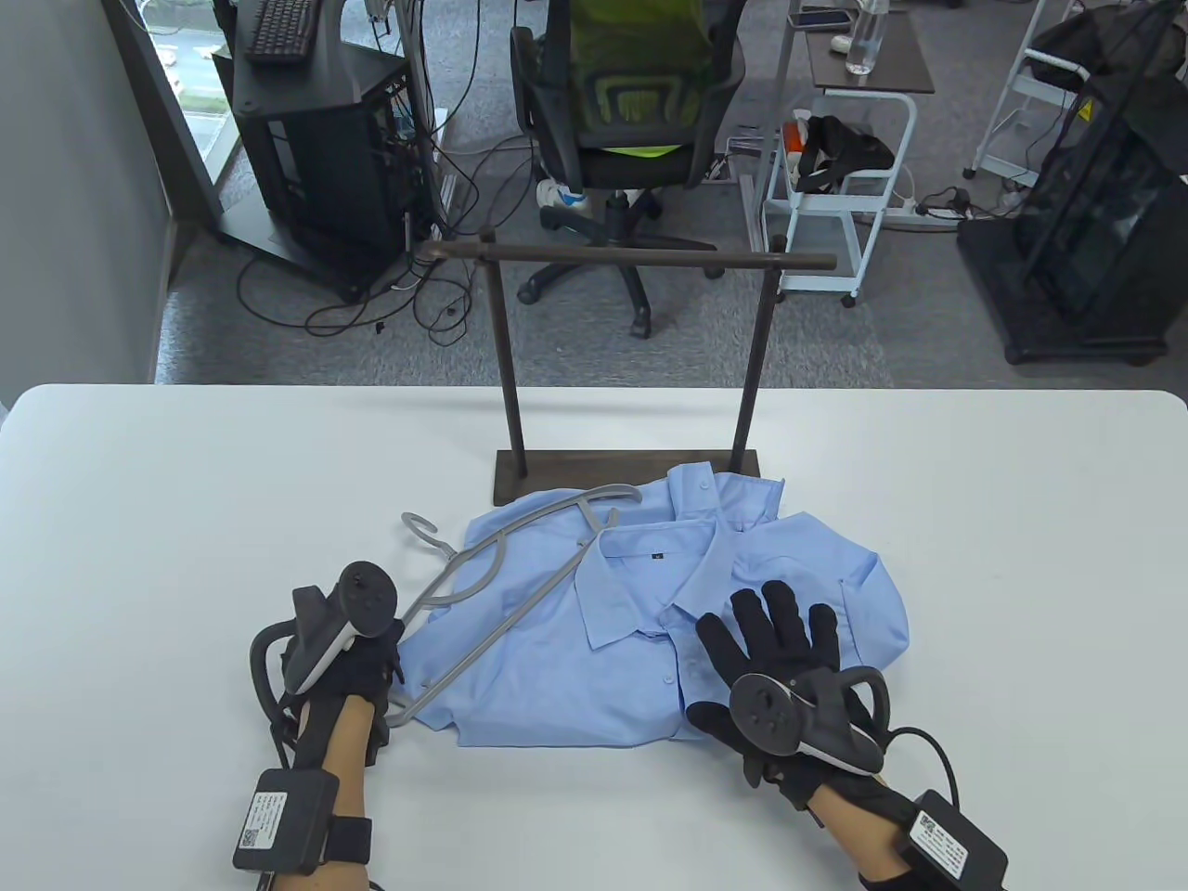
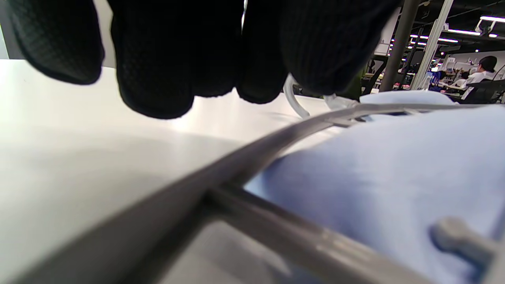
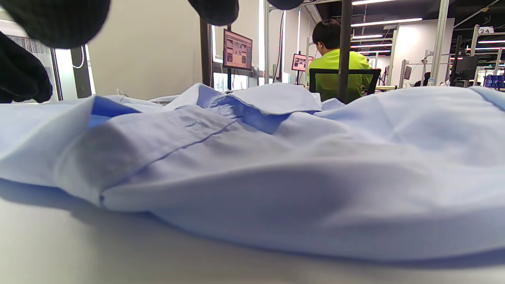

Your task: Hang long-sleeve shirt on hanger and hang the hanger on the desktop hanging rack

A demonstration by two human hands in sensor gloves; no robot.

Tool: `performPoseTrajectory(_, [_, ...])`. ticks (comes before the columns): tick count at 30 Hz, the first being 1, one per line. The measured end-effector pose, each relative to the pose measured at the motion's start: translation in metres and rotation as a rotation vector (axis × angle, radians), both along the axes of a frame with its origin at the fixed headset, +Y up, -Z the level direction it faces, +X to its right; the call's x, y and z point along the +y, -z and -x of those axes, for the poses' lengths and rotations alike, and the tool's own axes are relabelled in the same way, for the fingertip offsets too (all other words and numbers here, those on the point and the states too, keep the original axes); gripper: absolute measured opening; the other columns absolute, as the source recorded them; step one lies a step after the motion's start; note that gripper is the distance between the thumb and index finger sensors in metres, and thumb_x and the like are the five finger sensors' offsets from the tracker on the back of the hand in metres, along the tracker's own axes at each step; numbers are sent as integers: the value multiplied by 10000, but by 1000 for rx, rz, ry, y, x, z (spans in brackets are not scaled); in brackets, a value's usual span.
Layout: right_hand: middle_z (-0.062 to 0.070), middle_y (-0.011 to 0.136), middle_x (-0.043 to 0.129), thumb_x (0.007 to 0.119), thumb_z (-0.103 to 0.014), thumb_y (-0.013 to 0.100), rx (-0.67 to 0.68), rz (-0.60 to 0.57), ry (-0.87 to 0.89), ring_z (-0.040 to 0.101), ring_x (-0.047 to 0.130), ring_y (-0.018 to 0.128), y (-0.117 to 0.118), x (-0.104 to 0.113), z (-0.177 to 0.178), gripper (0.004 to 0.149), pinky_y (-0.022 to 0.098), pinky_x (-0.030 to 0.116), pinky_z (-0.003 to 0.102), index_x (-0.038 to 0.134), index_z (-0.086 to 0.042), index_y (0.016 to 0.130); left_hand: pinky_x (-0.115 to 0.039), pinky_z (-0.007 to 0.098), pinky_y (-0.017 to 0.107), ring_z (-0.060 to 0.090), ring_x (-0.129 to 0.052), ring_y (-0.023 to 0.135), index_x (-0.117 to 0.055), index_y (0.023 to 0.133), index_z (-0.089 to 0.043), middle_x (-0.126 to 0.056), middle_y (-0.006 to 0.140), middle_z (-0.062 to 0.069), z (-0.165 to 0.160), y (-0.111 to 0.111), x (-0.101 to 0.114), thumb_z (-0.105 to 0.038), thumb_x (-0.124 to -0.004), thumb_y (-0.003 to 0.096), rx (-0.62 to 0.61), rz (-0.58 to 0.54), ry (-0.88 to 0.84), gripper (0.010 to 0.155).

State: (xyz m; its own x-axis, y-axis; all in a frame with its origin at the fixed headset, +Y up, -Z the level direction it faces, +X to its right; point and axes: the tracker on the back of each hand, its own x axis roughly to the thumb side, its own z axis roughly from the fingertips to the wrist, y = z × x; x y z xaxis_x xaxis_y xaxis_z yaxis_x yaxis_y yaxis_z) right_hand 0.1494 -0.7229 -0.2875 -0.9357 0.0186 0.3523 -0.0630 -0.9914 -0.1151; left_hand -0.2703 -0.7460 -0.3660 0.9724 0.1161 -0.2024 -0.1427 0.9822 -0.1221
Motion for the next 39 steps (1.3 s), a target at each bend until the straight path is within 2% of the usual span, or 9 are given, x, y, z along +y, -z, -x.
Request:
performPoseTrajectory(10, [144, 1133, 348, 723, -723, 362, -11, 12, -10, 468, 270, 1060, 2, -1, 0, 850, 702, 298, 764, 529, -327, 1089, -744, 727, 496, 460, -939, 683, -894, 891, -72, -810, 921, 254, -9, 8, -18, -425, -864, 441, 13, 57, 63, 572])
performPoseTrajectory(21, [144, 1133, 341, 724, -721, 363, -18, 23, -20, 467, 262, 1059, 2, -1, 0, 851, 703, 298, 762, 527, -325, 1090, -739, 719, 514, 448, -928, 713, -902, 886, -74, -790, 944, 245, -19, 11, -23, -419, -855, 453, -11, 108, 146, 556])
performPoseTrajectory(25, [144, 1134, 339, 725, -720, 363, -21, 24, -20, 467, 260, 1059, 2, -1, -1, 850, 704, 298, 760, 527, -326, 1090, -751, 713, 515, 431, -928, 718, -888, 879, -81, -773, 949, 233, -17, 10, -21, -385, -836, 468, -7, 106, 102, 514])
performPoseTrajectory(29, [144, 1133, 339, 725, -719, 364, -27, 21, -16, 467, 260, 1059, 3, -1, -1, 849, 704, 298, 760, 524, -327, 1090, -771, 727, 483, 465, -932, 718, -816, 897, -76, -742, 948, 259, -11, 4, -13, -346, -804, 470, 35, 8, -49, 506])
performPoseTrajectory(33, [143, 1134, 339, 726, -719, 364, -30, 22, -13, 467, 261, 1059, 3, -2, -2, 850, 704, 298, 760, 522, -328, 1090, -813, 696, 469, 420, -969, 675, -760, 912, -98, -769, 920, 239, -7, -4, -3, -347, -765, 476, 46, -98, -126, 503])
performPoseTrajectory(36, [144, 1133, 340, 725, -717, 365, -36, 25, -8, 466, 261, 1059, 4, -2, -4, 848, 704, 299, 759, 520, -328, 1090, -884, 582, 460, 291, -1020, 499, -739, 922, -151, -854, 825, 169, -7, -12, 6, -364, -734, 471, 15, -214, -113, 499])
performPoseTrajectory(39, [144, 1132, 343, 726, -714, 366, -53, 25, 5, 466, 263, 1058, 5, 0, -8, 846, 704, 301, 758, 520, -328, 1090, -895, 528, 459, 208, -994, 442, -712, 939, -195, -863, 791, 101, -8, -23, 17, -389, -710, 474, -17, -331, -68, 503])
